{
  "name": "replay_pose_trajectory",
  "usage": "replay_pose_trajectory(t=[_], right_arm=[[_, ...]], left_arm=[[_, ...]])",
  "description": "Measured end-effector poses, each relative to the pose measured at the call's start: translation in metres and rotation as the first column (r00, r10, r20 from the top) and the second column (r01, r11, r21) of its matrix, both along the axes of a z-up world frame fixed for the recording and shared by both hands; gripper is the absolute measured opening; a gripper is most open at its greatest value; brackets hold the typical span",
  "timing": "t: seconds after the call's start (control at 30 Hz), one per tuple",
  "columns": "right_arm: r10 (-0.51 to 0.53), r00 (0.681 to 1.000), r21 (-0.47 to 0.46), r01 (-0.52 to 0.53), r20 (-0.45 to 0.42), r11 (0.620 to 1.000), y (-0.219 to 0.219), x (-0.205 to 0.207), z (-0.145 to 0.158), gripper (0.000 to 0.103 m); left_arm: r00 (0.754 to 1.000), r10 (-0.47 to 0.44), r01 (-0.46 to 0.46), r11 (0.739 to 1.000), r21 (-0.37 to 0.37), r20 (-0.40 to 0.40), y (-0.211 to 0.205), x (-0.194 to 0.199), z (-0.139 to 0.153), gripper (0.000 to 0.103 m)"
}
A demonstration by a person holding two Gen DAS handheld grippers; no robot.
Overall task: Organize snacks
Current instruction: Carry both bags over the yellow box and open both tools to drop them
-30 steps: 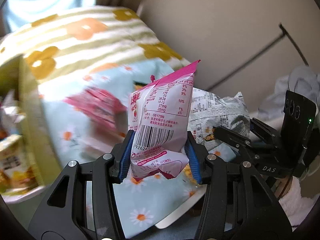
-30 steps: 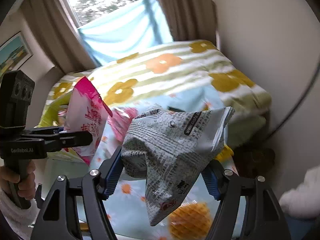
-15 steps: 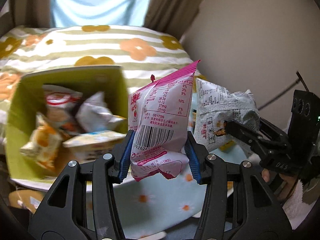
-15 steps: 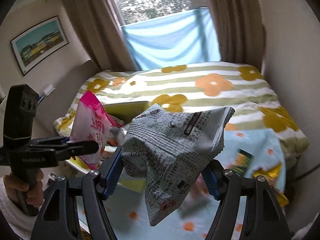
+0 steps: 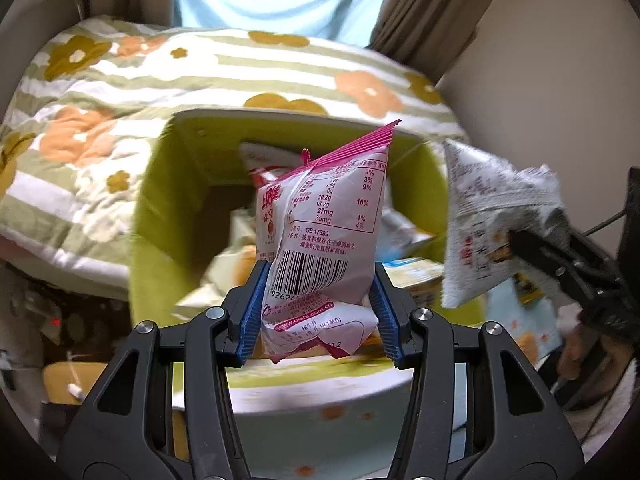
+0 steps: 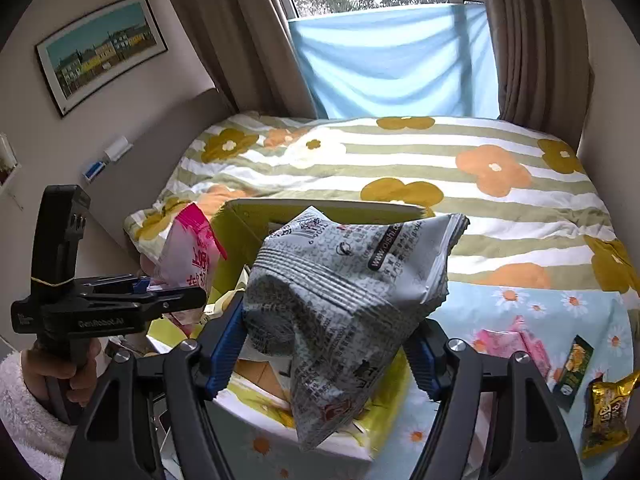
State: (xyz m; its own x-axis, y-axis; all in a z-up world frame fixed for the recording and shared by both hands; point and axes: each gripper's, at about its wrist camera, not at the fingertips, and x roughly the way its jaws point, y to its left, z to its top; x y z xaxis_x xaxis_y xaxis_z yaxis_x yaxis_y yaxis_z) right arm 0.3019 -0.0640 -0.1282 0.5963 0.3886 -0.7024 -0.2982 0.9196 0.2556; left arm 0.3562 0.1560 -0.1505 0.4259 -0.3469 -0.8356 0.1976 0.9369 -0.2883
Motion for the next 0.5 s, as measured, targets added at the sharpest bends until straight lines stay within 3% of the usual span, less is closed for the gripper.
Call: replay_pose_trajectory(t=[0.13,0.27,0.33,0.4,0.5], right_arm=[[-0.007,1.000,-0.024,0.006,-0.027,1.000,0.016,0.008,-0.009,0.067],[-0.021,0.998,-0.030,0.019,-0.057,0.999,0.024,0.013,-0.013,0.067],[-0.021,0.998,-0.039,0.019,-0.062,0.999,0.027,0.014,-0.012,0.067],[-0.023,0.998,-0.050,0.019,-0.064,0.999,0.028,0.015,-0.011,0.067],[-0.027,0.998,-0.053,0.023,-0.063,0.998,0.029,0.015,-0.009,0.067]], left_arm=[[0.999,-0.029,0.030,1.000,0.009,-0.038,0.010,0.000,-0.017,0.045],[0.997,-0.070,0.073,0.995,0.063,-0.043,0.005,-0.003,-0.029,0.046],[0.997,-0.071,0.073,0.995,0.065,-0.032,0.005,-0.005,-0.030,0.057],[0.999,-0.049,0.049,0.998,0.047,-0.014,0.009,-0.006,-0.027,0.103],[1.000,-0.018,0.017,0.999,0.029,0.017,0.017,-0.011,-0.022,0.103]])
